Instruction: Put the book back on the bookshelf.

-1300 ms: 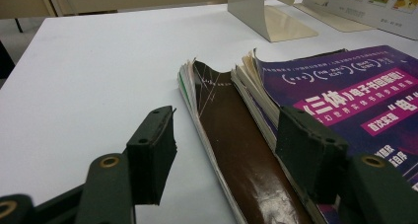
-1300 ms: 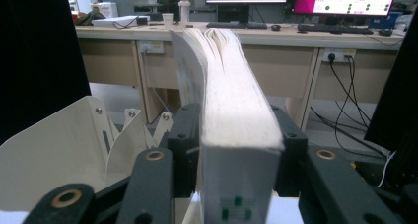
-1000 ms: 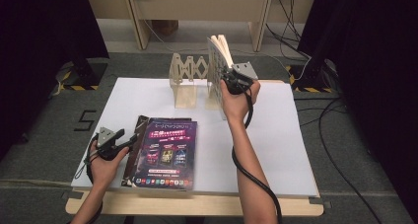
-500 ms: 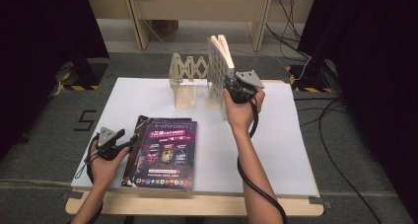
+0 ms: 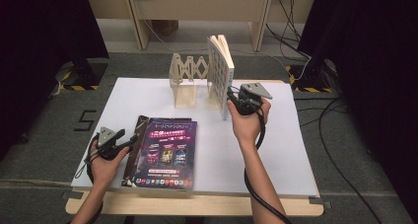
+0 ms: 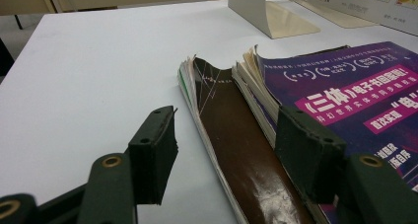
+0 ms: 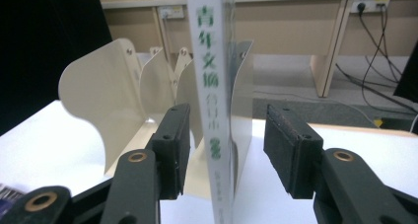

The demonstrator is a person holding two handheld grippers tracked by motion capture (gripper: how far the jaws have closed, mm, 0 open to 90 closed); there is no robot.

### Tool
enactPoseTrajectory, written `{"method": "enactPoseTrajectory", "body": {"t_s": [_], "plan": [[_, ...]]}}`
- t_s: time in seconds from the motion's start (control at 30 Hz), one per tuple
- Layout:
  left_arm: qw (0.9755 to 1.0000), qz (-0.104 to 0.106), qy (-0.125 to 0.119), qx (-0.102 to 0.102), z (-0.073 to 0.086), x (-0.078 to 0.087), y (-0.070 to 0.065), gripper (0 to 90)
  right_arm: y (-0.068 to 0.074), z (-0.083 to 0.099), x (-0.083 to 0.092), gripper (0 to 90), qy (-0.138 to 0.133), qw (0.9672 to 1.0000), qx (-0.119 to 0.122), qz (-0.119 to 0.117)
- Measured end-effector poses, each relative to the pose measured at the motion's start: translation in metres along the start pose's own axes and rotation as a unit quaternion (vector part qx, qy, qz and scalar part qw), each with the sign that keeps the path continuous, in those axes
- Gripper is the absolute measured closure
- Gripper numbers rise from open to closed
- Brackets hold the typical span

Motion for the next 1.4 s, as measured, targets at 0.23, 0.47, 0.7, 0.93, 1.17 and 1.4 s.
{"method": "enactPoseTrajectory", "body": {"t_s": [0.23,0.47,0.7,0.93,1.17,1.4], "plan": [[1.0000,0.001,0.002,0.005,0.000,-0.001,0.001,40.3,0.004,0.017,0.010,53.6,0.021,0.9997,-0.002,-0.015],[0.9998,0.005,0.002,0.021,0.000,0.000,0.003,41.0,0.012,0.036,0.015,55.6,0.045,0.9984,0.005,-0.034],[0.9995,0.013,0.006,0.026,-0.004,0.001,-0.001,41.7,0.023,0.058,0.015,57.2,0.072,0.9961,0.014,-0.049],[0.9983,0.043,0.030,0.025,-0.021,0.002,-0.022,44.4,0.043,0.078,0.010,58.0,0.104,0.9918,0.021,-0.071],[0.9934,0.078,0.079,0.029,-0.014,-0.008,-0.038,54.7,0.063,0.095,0.005,58.0,0.130,0.9870,0.038,-0.087],[0.9909,0.076,0.106,0.032,-0.015,-0.013,-0.042,66.0,0.082,0.109,-0.004,58.0,0.153,0.9816,0.043,-0.105]]}}
Point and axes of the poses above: each handheld gripper's, and its own axes: x roughly backward along the jaws, z roughly out of its underside, y roughly to its left, the point moved 10 cm from there along -x, roughly forward along the jaws, and after that the axes turned 6 degrees about z, right-handed, at the moved point
